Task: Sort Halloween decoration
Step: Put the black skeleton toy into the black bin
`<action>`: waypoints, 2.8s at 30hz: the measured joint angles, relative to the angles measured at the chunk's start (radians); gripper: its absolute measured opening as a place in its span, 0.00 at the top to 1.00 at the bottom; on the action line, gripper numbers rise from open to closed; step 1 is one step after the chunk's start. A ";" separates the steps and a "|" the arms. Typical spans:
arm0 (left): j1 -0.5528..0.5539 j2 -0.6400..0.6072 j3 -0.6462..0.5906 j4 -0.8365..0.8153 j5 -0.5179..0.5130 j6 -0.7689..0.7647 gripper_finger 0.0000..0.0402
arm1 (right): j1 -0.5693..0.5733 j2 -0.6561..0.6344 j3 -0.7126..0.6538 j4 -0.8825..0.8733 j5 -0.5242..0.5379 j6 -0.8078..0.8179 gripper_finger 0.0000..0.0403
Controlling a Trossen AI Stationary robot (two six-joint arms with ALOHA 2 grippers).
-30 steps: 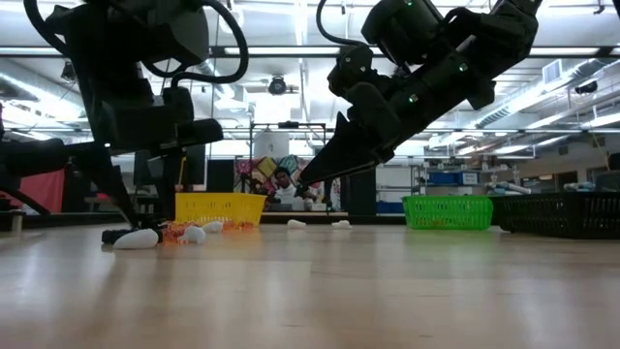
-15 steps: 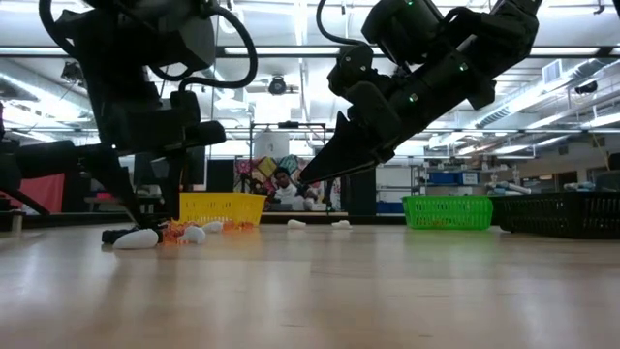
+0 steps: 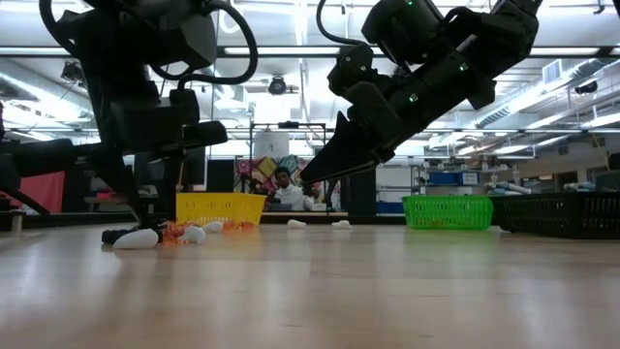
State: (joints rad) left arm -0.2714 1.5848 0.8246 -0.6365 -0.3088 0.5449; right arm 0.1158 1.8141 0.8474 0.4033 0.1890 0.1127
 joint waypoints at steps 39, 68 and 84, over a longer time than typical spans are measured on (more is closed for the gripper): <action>-0.019 -0.009 0.072 0.144 -0.285 -0.082 1.00 | 0.003 -0.004 0.000 0.058 0.050 -0.012 0.71; -0.019 -0.008 0.073 0.664 -0.436 -0.085 1.00 | 0.112 -0.004 0.000 0.194 0.465 -0.240 0.71; -0.019 -0.007 0.073 0.686 -0.378 -0.090 1.00 | 0.112 -0.004 0.000 0.217 0.471 -0.247 0.83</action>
State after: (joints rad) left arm -0.2905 1.5774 0.8974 0.0498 -0.6866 0.4545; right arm 0.2279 1.8103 0.8471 0.6202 0.6598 -0.1343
